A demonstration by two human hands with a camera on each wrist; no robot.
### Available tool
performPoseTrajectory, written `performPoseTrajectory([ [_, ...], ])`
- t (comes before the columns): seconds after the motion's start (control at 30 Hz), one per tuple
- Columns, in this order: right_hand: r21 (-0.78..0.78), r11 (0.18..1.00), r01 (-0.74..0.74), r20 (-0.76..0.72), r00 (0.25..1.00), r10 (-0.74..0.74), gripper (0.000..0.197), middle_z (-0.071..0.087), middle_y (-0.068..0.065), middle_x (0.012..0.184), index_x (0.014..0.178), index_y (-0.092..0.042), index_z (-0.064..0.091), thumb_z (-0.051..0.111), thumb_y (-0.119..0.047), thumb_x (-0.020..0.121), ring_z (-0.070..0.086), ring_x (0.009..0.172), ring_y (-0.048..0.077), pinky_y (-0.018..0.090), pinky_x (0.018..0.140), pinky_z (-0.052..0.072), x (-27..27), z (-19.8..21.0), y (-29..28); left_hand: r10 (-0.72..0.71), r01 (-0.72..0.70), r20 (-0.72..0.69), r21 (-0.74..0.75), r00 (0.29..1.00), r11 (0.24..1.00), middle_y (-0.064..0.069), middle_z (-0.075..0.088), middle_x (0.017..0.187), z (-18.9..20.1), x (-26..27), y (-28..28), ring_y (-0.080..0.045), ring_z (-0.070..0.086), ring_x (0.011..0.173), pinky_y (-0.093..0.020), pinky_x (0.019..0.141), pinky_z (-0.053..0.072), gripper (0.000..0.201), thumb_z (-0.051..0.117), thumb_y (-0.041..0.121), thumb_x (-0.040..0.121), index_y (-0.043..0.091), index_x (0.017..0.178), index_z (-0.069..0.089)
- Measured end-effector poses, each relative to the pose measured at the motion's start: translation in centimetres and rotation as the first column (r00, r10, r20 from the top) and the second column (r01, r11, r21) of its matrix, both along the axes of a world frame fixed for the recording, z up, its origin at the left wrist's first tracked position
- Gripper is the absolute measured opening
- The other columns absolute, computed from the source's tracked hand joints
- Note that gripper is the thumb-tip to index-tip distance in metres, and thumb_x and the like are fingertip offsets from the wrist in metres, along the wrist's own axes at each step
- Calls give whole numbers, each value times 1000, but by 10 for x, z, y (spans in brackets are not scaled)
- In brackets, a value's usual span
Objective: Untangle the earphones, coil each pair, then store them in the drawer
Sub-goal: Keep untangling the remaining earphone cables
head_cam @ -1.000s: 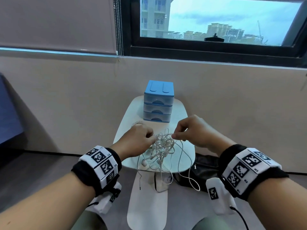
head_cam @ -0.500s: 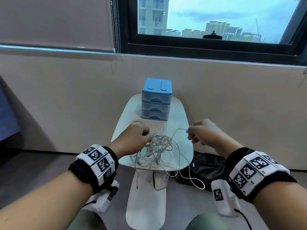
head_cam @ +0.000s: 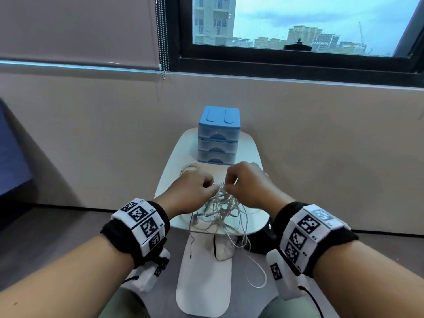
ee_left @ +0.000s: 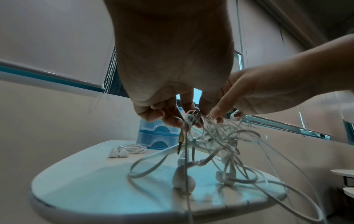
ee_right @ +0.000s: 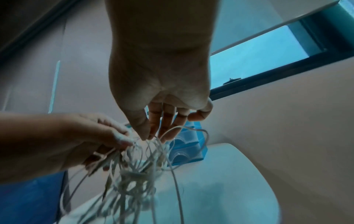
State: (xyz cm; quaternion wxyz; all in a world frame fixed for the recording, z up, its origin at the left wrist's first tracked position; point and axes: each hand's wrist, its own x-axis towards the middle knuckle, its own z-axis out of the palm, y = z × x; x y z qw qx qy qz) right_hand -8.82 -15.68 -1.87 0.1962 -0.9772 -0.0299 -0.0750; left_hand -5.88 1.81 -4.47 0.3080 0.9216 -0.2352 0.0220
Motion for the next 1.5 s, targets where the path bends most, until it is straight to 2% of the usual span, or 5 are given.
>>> performPoseTrajectory([
  [0.33,822,566,60,247,858,-451,18,68,16,74,59,-18,60,49,-25,71,62,73,32,42,68,43,-2,32,-62,3,-3,-53,-6,999,1000,-5,66,80,1,2,9,-9,48,62,-26,58,35,34,63,35,98,9,78,61],
  [0.77,935,192,-297,329,532,-780,20,62,6,59,61,-13,53,47,-3,76,71,64,29,35,61,54,-24,66,-123,20,-17,-72,47,997,999,3,66,76,-6,6,8,-6,50,59,-28,57,38,25,66,33,94,16,75,65],
  [0.93,925,370,-86,304,751,-587,28,52,9,49,58,-17,38,51,1,74,37,35,16,20,42,26,-20,41,-105,77,-77,58,-5,995,997,4,54,71,-11,11,3,-4,49,61,-29,59,35,40,65,36,96,11,65,60],
  [1.1,701,703,117,-26,990,-138,20,46,6,48,76,-8,56,73,-5,86,40,37,15,18,36,29,-17,-3,-69,81,-83,115,10,990,997,9,61,112,-10,11,-4,-15,55,108,-42,95,42,40,70,34,87,31,123,51],
  [1.5,254,966,36,-265,964,34,19,62,-7,60,71,-14,73,82,-27,81,51,55,5,19,56,44,-18,-56,-38,-131,140,-292,8,947,990,5,66,107,-20,16,-8,-13,62,96,-25,87,51,45,69,13,86,24,130,61],
])
